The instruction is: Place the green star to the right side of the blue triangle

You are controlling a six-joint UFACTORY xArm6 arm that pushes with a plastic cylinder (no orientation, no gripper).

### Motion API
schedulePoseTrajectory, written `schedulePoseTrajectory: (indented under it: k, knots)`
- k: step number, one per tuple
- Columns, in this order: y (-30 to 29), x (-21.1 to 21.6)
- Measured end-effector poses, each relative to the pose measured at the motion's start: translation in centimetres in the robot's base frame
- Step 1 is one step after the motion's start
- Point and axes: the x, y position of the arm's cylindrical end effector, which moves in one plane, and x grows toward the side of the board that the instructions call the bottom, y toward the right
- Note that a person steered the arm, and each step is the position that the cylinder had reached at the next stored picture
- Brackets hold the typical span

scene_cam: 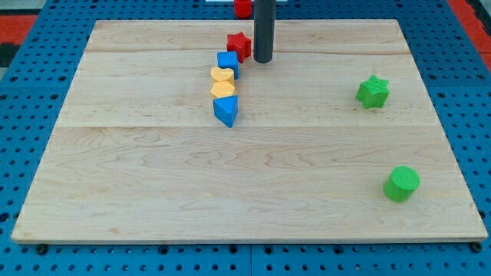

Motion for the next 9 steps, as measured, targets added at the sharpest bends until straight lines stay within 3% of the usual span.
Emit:
schedulePoseTrajectory:
  k: [2, 3, 4, 5, 7, 9]
  knots:
    - [-2.7, -1.5]
    - [3.4, -1.4]
    - [13.4, -0.6]
    - [16.3, 4.2]
    - [21.6, 9.7]
    - [21.7, 15.7]
